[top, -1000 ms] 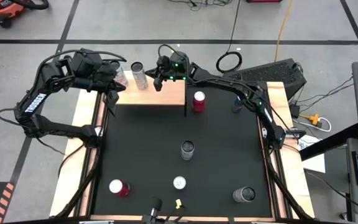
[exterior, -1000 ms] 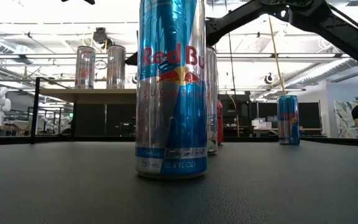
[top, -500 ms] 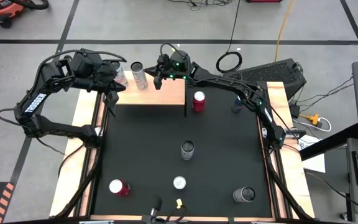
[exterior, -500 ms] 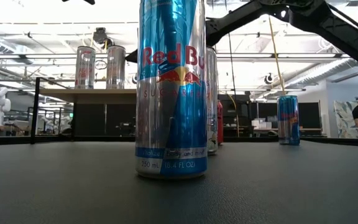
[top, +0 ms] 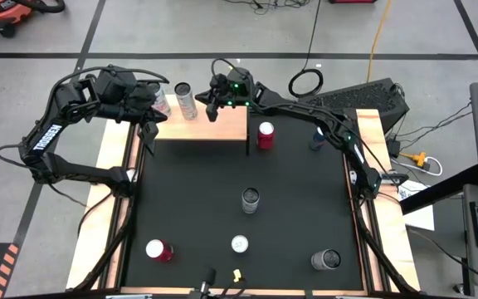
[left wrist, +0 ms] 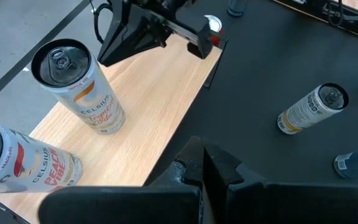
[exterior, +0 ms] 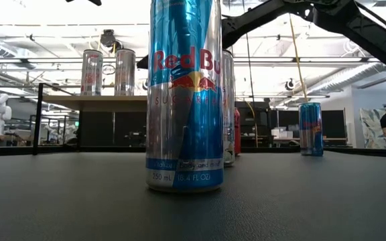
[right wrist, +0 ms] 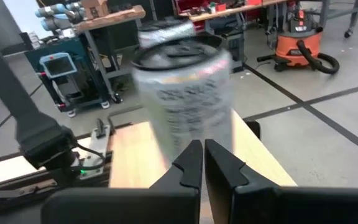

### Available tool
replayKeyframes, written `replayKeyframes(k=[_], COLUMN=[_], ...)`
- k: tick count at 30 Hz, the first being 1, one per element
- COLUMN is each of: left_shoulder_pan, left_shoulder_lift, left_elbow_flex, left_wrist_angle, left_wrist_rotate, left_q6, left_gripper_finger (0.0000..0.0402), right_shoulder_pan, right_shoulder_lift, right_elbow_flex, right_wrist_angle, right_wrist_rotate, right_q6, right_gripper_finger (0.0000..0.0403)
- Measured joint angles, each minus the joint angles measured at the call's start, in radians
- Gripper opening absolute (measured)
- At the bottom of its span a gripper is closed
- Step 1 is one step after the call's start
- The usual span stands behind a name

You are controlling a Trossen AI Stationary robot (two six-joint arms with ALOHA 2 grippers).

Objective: Place canned beverage on shelf
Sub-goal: Put the right white yellow soda can on the shelf, then put the top red black soda can on the shelf

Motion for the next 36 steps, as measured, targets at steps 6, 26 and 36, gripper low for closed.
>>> replayKeyframes(k=[6, 26, 36], left_shoulder_pan=[0.000, 0.000, 0.000], left_shoulder_lift=[0.000, 0.001, 0.001], left_elbow_flex=[0.000, 0.000, 0.000], left_wrist_angle=[0.002, 0.003, 0.003], left_wrist_rotate=[-0.002, -0.007, -0.007], left_q6=[0.000, 0.000, 0.000], left_gripper_finger=[0.0001, 0.0001, 0.0001], right_shoulder_pan=[0.006, 0.011, 0.002], right_shoulder_lift=[0.000, 0.023, -0.113], right_elbow_flex=[0.000, 0.000, -0.001], right_wrist_angle=[0.017, 0.104, -0.111], right_wrist_rotate=[0.001, 0.000, 0.004], right_q6=[-0.002, 0.036, -0.091], right_gripper_finger=[0.0000, 0.0000, 0.0000])
